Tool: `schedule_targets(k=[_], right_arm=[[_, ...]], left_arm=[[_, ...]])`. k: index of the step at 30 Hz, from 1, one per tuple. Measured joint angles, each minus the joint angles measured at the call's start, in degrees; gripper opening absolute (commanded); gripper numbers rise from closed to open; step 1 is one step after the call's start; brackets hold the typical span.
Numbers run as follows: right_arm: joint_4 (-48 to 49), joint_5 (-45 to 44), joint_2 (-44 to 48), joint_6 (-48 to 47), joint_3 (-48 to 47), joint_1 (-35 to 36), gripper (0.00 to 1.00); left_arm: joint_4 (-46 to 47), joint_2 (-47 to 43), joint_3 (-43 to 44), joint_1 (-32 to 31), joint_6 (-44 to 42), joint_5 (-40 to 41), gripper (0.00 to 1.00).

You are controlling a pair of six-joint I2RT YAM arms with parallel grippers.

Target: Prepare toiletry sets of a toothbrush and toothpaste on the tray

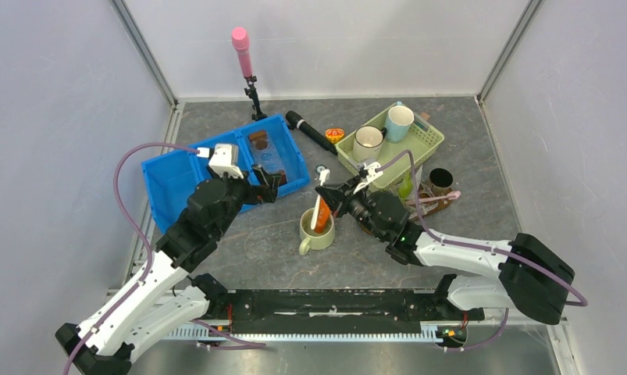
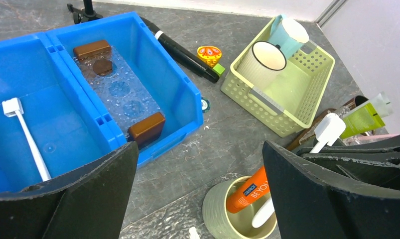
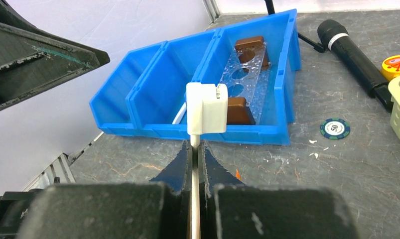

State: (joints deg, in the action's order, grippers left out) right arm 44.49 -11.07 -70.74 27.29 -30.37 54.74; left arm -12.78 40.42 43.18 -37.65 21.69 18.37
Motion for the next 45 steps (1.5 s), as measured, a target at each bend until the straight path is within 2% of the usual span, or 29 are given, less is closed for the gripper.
schedule_targets(k=[16,25,45], right_arm=[[8.4,-9.0,-6.1,-5.0,2.3,4.1,0.02],[8.9,-11.5,-9.5,-7.2,2.2,6.6,0.08],[10.6,-18.8,-11.3,-6.7,2.2,8.6,0.09]], left_arm=[[-1.7,-0.7,-0.5,0.7,0.3,0.6,1.00],[-2.8,-1.1,-0.5,1.0,0.3,0.6,1.00],[-3.9,-1.8,-1.3,1.3,0.3,0.6,1.00]])
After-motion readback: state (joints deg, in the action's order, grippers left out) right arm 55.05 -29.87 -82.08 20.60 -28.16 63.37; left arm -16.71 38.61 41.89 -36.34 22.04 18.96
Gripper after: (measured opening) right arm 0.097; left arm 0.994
